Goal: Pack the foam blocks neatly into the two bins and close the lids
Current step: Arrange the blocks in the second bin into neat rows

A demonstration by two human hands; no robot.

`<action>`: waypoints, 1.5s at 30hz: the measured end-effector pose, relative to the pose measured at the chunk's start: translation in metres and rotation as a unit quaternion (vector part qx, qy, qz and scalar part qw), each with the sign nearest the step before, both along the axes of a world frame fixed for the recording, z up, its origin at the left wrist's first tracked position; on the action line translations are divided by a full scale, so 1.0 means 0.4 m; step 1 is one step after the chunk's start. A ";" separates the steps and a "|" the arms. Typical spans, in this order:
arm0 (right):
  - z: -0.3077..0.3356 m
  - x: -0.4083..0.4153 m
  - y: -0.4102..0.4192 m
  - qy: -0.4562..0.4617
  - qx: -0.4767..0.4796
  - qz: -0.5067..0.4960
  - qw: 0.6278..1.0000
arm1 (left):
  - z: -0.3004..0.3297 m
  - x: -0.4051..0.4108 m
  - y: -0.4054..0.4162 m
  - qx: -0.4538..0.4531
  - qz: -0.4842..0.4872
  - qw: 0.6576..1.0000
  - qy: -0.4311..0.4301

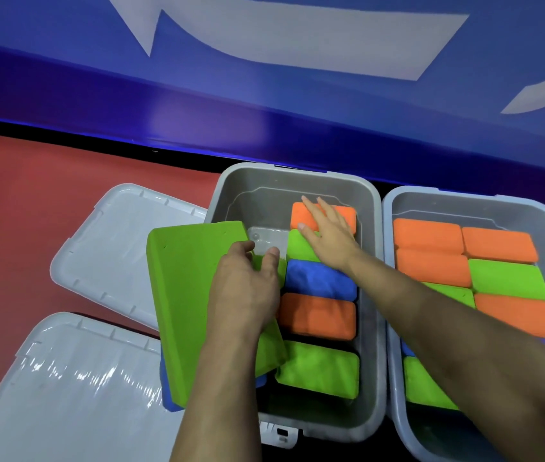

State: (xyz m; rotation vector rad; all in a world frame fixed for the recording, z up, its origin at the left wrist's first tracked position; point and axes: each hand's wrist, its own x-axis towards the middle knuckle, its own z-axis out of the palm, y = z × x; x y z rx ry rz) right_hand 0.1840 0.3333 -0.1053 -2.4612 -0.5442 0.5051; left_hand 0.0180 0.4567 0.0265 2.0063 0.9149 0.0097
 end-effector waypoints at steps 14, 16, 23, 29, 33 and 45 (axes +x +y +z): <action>0.269 -0.430 -0.001 0.303 0.155 -0.089 0.936 | 0.049 -0.104 0.121 0.168 0.153 0.973 0.025; 0.261 -0.439 0.007 0.289 0.089 -0.045 0.952 | 0.038 -0.131 0.145 0.109 0.168 0.974 0.104; 0.218 -0.452 -0.013 0.444 0.093 -0.070 0.888 | 0.003 -0.176 0.183 -0.164 0.148 0.950 0.222; 0.211 -0.451 -0.008 0.456 0.162 -0.085 0.871 | -0.016 -0.163 0.167 -0.169 0.110 0.962 0.183; 0.238 -0.419 -0.034 0.399 0.194 -0.108 0.889 | -0.013 -0.127 0.137 -0.122 0.094 0.981 0.121; 0.264 -0.340 -0.121 0.230 0.235 -0.200 0.923 | -0.053 -0.041 -0.032 -0.266 0.137 0.953 -0.038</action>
